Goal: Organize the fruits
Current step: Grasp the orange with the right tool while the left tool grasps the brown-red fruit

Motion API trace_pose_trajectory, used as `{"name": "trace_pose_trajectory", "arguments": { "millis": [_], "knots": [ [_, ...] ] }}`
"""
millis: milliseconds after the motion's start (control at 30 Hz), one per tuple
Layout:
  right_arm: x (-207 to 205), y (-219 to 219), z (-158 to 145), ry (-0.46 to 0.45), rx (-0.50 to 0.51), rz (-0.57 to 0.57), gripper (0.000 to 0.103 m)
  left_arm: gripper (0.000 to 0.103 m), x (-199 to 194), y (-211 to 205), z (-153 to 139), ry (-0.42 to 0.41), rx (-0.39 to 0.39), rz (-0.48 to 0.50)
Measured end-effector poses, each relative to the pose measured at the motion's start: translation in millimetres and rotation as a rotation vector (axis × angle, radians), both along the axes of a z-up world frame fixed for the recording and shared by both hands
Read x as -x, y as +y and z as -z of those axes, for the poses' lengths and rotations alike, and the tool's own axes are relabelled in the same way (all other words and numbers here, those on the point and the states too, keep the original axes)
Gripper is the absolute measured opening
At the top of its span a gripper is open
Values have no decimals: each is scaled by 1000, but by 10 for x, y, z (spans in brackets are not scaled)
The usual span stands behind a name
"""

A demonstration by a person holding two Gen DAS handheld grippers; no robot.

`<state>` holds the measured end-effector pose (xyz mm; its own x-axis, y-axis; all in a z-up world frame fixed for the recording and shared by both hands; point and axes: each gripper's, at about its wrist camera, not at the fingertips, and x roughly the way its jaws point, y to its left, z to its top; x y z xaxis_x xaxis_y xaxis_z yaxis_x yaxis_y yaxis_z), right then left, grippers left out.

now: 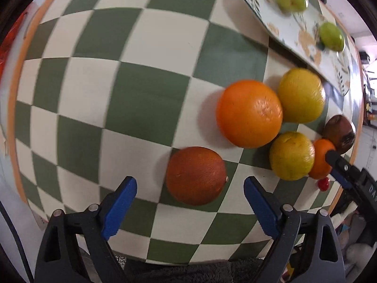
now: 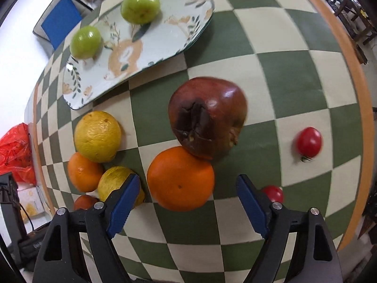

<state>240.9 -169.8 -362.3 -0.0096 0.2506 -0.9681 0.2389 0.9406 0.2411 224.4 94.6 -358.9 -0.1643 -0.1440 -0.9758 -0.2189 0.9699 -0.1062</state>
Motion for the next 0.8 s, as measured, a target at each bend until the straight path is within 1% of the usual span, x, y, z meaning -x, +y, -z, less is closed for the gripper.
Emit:
{"name": "trace_pose_trajectory", "arguments": {
  "millis": [33, 67, 100, 133, 233, 333, 433, 500, 600, 800],
  "knots": [
    [-27, 26, 57, 9, -4, -9, 78, 84, 0, -48, 29, -4, -2, 20],
    [-41, 51, 100, 15, -8, -18, 73, 66, 2, -96, 58, -5, -10, 42],
    [-46, 84, 155, 22, -11, -27, 67, 56, 5, -137, 94, 1, -17, 60],
    [-44, 107, 191, 26, -15, -31, 67, 54, 11, -161, 125, 3, -27, 70],
    [-4, 154, 200, 36, 0, -59, 66, 53, 32, -198, 86, -27, -33, 75],
    [192, 145, 220, 81, -2, -102, 66, 53, 101, -309, 10, -51, -34, 115],
    [395, 117, 265, 103, 5, -125, 66, 53, 205, -491, 20, -51, -33, 168],
    [474, 98, 269, 95, -13, -108, 66, 53, 255, -564, 74, -45, -41, 181],
    [501, 101, 274, 86, -10, -90, 66, 53, 285, -623, 72, -60, -60, 195],
    [463, 185, 266, 87, 12, -116, 66, 53, 329, -660, 48, -63, -60, 203]
  ]
}}
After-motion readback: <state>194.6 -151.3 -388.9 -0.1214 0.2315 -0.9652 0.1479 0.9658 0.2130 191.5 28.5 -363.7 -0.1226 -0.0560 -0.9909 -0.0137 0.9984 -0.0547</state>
